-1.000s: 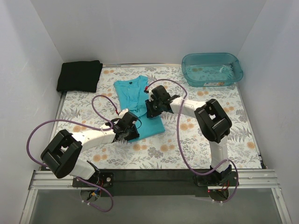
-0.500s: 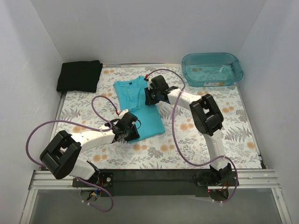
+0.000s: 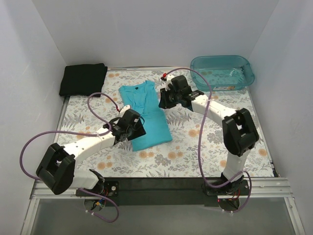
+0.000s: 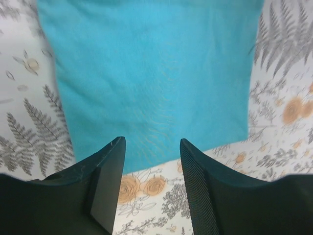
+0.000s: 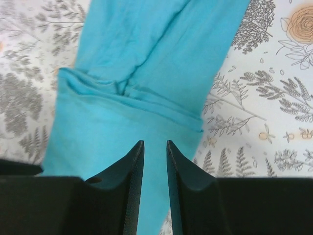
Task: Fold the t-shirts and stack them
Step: Fold the tshirt
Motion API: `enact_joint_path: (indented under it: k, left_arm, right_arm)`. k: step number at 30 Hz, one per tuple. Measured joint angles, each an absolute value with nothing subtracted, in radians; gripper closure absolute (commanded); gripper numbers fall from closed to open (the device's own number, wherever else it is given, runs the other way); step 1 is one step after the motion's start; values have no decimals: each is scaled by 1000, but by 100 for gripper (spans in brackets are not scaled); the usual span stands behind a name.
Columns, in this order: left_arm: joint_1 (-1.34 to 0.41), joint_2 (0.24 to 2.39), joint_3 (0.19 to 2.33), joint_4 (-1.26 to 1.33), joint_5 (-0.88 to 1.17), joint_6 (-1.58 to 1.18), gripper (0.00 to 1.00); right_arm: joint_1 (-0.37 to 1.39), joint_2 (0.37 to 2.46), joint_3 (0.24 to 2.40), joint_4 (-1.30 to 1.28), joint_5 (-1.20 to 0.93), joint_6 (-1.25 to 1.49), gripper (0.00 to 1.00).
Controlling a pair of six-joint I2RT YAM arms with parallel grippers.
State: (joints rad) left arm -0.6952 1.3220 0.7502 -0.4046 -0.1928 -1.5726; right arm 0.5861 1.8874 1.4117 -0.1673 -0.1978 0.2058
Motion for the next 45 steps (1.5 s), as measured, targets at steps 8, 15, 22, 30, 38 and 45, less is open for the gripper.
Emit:
enact_joint_path:
  k: [8,15,22,30,38,45]
  left_arm:
    - [-543,1408,818,-375,-199,-1491,63]
    - [-456,1602,932,-359,-181,-1418,64]
    - [-356,1749,1070,-338,-150,-1373,64]
    - [-319,1678,1079,-345,-106,-1379,59]
    - [-320,1494,926,-245,10,-1448,66]
    - [-290,1627,794,-110,66,-1524,71]
  right_arm:
    - [588,1680,1212,-138,-251,211,72]
    - [588,1657,1110,-133,-265,217,73]
    - [586,1655,1075,-107,-286,244,73]
    - [548,1775,1150,0,-414,310,73]
    - [509,2017,1271,112,-545,392,74]
    - [463,2166,1306,228,-665,442,74]
